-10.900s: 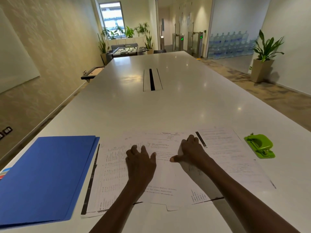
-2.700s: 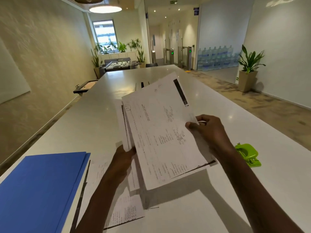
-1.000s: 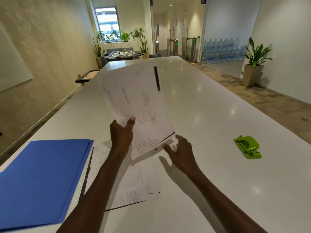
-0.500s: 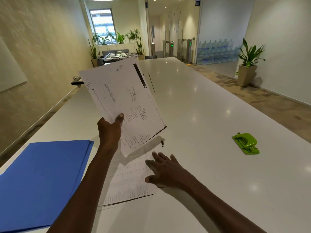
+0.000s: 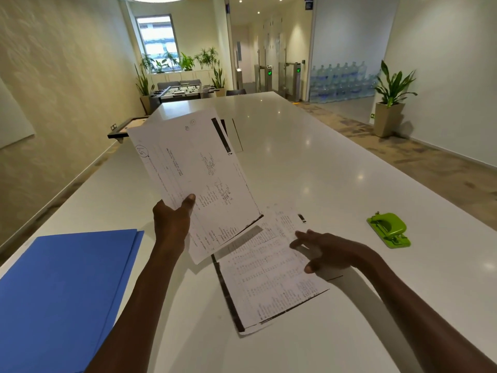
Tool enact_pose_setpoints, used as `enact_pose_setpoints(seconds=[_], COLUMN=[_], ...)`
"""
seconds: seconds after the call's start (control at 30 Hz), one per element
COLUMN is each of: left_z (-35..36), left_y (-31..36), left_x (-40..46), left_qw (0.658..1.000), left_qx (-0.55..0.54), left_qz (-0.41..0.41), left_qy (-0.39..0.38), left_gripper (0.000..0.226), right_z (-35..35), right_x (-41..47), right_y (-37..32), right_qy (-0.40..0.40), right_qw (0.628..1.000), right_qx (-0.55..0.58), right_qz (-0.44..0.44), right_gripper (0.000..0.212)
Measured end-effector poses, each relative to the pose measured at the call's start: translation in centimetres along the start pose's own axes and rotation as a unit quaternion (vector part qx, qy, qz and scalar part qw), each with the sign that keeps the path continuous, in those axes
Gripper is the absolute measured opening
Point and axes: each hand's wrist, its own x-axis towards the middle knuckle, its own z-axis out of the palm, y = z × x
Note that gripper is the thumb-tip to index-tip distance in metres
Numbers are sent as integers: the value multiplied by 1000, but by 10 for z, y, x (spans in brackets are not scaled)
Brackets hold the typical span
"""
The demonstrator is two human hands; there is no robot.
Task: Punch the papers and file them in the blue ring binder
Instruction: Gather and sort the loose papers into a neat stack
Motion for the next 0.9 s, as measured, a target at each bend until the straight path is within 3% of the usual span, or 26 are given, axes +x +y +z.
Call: enact_pose_setpoints(seconds=[0.1,0.2,0.3,0.43,0.67,0.9], left_z=[3,4,5,2,-1,3], left_y=[-3,-5,-6,-6,-11,-7], left_x=[-1,-2,-1,0,-7,-17], left_qw=[1000,1000,1000,1000,1000,1000], left_qx=[-2,7,13,19,19,25], left_qz=[-5,-1,-5,0,-10,-7], left_qy=[-1,-7,-6,-1,2,-6], left_gripper=[47,46,46,46,45,40], right_z=[-5,3,13,11,0,-1], right_x=[1,11,22,37,39,38], right_y=[-2,-14,-28,-37,-36,-36], right_qy=[93,195,197,176,170,183], right_qw=[994,972,955,951,953,959], right_qx=[41,25,-63,-64,-27,-6], right_qz=[30,132,214,247,248,217], right_gripper=[61,88,109,112,90,50])
